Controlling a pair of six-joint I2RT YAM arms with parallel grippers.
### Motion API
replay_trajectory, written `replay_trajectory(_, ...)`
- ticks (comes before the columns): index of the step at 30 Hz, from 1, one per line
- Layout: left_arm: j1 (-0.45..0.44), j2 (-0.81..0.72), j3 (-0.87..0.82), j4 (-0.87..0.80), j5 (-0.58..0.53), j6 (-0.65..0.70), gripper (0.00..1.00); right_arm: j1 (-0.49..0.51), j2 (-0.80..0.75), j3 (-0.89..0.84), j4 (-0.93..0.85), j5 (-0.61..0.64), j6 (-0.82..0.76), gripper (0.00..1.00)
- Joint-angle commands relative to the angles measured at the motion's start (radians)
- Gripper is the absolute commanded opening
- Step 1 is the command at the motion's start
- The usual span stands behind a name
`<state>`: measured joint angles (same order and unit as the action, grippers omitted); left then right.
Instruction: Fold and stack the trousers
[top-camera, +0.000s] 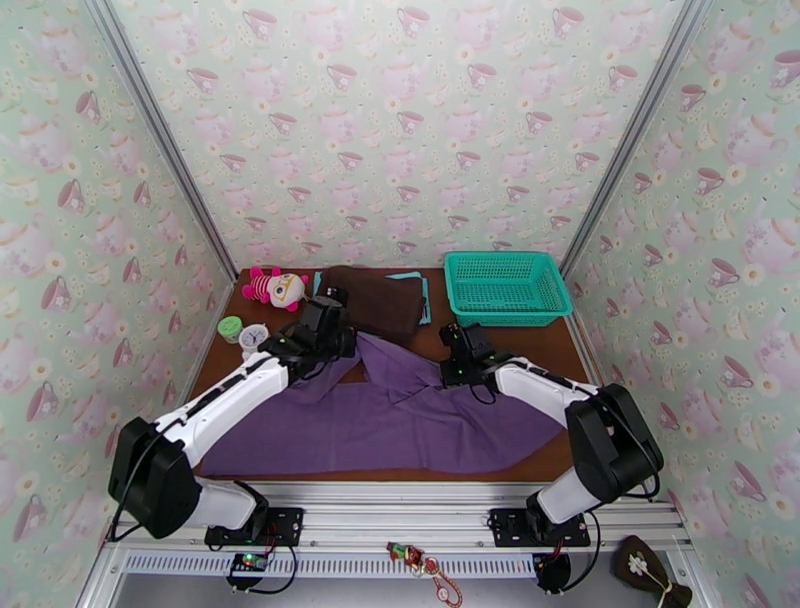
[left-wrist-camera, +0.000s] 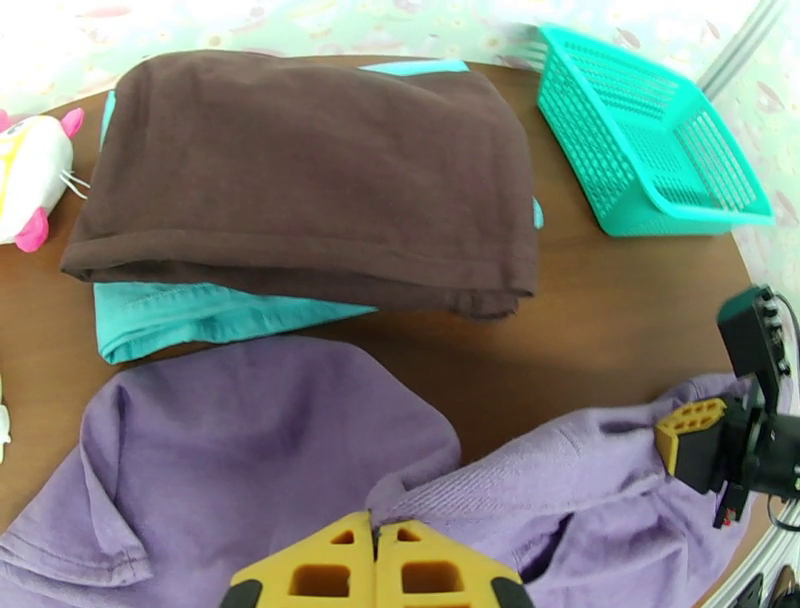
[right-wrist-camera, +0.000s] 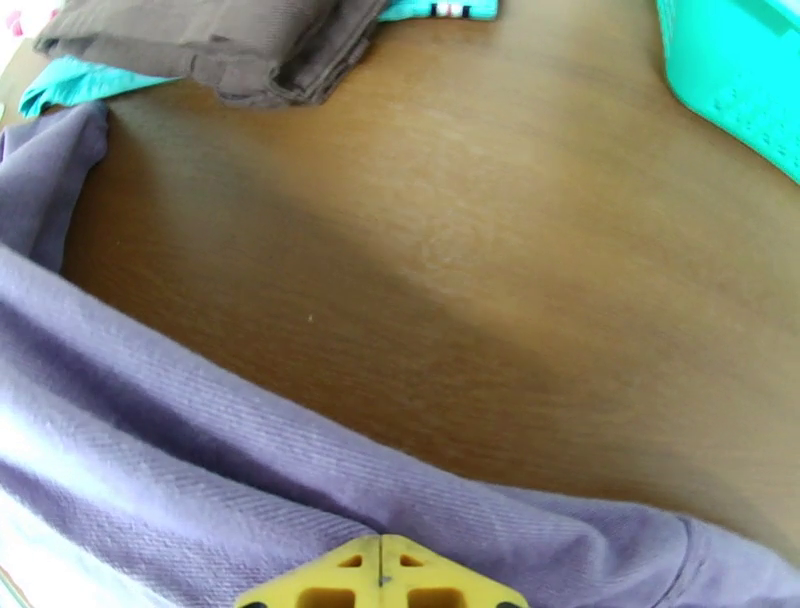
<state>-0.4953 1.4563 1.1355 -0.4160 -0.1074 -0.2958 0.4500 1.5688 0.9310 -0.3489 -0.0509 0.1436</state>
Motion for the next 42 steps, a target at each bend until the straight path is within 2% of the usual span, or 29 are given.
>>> replay_trajectory(1, 0.018, 0.059, 0.067, 0.051, 0.007, -0.019, 0.0, -0.001, -0.068, 0.047, -0.087, 0.12, -0.005, 0.0)
replay_trajectory(5, 0.018, 0.11, 0.137, 0.061, 0.019, -0.022, 0.0, -0.002, -0.184, 0.015, -0.105, 0.107, 0.01, 0.0)
replay_trajectory(6, 0.018, 0.113, 0.148, 0.063, 0.025, -0.021, 0.0, -0.001, -0.211, 0.002, -0.111, 0.116, 0.027, 0.06)
replay_trajectory(7, 0.017, 0.115, 0.148, 0.067, 0.03, -0.019, 0.0, -0.003, -0.229, -0.007, -0.129, 0.164, 0.048, 0.37)
replay_trajectory(10, 0.016, 0.109, 0.124, 0.086, 0.025, -0.015, 0.0, -0.037, -0.252, -0.01, -0.215, 0.336, 0.163, 0.78)
replay_trajectory(11, 0.016, 0.11, 0.121, 0.077, 0.025, -0.009, 0.01, -0.074, -0.252, -0.007, -0.24, 0.336, 0.195, 0.83)
replay_trajectory(13, 0.014, 0.109, 0.106, 0.044, 0.01, 0.013, 0.04, -0.169, -0.254, -0.018, -0.242, 0.247, 0.22, 0.86)
replay_trajectory(15, 0.015, 0.095, 0.073, 0.028, -0.024, 0.023, 0.05, -0.224, -0.24, -0.025, -0.228, 0.183, 0.197, 0.88)
replay_trajectory(18, 0.011, 0.052, 0.0, 0.03, -0.034, 0.068, 0.15, -0.234, -0.159, 0.021, -0.285, 0.223, 0.181, 0.93)
replay_trajectory(20, -0.002, 0.02, -0.05, 0.015, -0.101, 0.096, 0.21, -0.235, -0.123, 0.029, -0.283, 0.232, 0.198, 0.93)
replay_trajectory(21, -0.015, 0.001, -0.079, 0.013, -0.143, 0.119, 0.26, -0.235, -0.122, 0.023, -0.277, 0.226, 0.215, 0.93)
replay_trajectory(24, -0.09, -0.073, -0.189, 0.08, -0.257, 0.227, 0.57, -0.236, -0.192, -0.031, -0.23, 0.223, 0.264, 0.94)
replay_trajectory(26, -0.157, -0.125, -0.244, 0.176, -0.266, 0.308, 0.71, -0.25, -0.26, -0.059, -0.214, 0.229, 0.29, 0.96)
replay_trajectory(28, -0.203, -0.147, -0.266, 0.279, -0.114, 0.373, 0.83, -0.285, -0.337, -0.086, -0.19, 0.176, 0.309, 0.97)
replay_trajectory(29, -0.208, -0.133, -0.26, 0.326, 0.021, 0.377, 0.86, -0.32, -0.373, -0.104, -0.171, 0.113, 0.324, 0.99)
replay_trajectory(31, -0.207, -0.041, -0.195, 0.385, 0.279, 0.362, 0.92, -0.4, -0.428, -0.151, -0.118, -0.012, 0.361, 0.99)
replay_trajectory(33, -0.235, 0.127, -0.037, 0.364, 0.444, 0.374, 0.98, -0.472, -0.446, -0.186, -0.076, -0.13, 0.38, 1.0)
replay_trajectory(35, -0.281, 0.295, 0.126, 0.296, 0.494, 0.427, 1.0, -0.52, -0.431, -0.196, -0.066, -0.222, 0.381, 1.0)
replay_trajectory(38, -0.327, 0.521, 0.376, 0.135, 0.503, 0.519, 1.0, -0.591, -0.432, -0.233, -0.018, -0.362, 0.404, 0.99)
replay_trajectory(42, -0.354, 0.672, 0.531, 0.048, 0.448, 0.585, 1.0, -0.61, -0.467, -0.236, -0.062, -0.354, 0.367, 0.99)
